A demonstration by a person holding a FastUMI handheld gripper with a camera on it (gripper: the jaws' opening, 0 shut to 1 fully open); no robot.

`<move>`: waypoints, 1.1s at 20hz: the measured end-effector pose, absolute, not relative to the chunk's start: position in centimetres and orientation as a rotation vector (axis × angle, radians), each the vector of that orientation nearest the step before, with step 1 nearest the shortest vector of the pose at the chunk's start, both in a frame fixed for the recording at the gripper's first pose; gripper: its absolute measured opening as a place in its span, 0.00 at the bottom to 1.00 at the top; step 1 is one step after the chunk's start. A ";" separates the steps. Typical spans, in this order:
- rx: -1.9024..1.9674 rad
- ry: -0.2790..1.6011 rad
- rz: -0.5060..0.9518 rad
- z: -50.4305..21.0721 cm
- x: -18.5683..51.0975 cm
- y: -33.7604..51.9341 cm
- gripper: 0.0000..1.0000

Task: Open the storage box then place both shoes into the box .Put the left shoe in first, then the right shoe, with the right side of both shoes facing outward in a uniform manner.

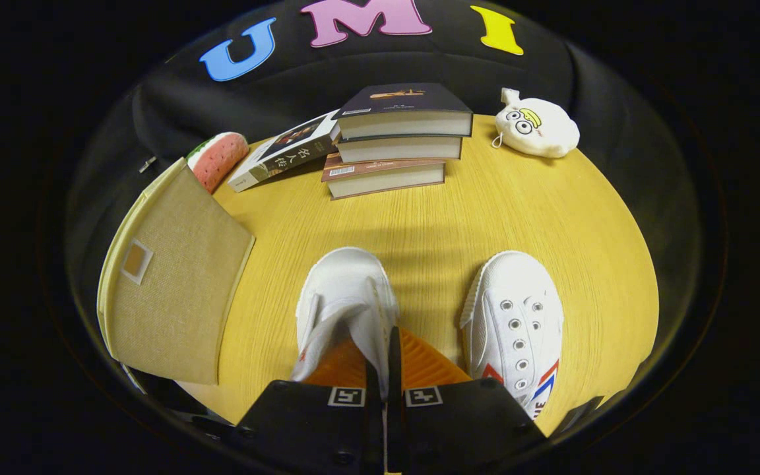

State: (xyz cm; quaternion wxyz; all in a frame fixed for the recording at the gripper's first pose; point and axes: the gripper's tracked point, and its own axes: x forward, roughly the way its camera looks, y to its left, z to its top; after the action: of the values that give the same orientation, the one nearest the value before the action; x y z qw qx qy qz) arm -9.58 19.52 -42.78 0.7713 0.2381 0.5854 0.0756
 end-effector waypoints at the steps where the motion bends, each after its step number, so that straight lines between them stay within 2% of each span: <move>1: 0.546 1.268 0.156 -42.0 -9.5 19.5 0.08; 10: 0.789 1.228 0.060 -30.2 -5.0 19.3 0.07; 16: 0.919 1.197 0.104 -20.5 0.9 24.2 0.07; 22: 0.949 1.302 0.081 -19.0 2.8 32.3 0.07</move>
State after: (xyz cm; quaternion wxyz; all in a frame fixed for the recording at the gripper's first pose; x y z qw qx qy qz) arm 2.75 32.31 -18.99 0.6919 0.4247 0.5827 0.0364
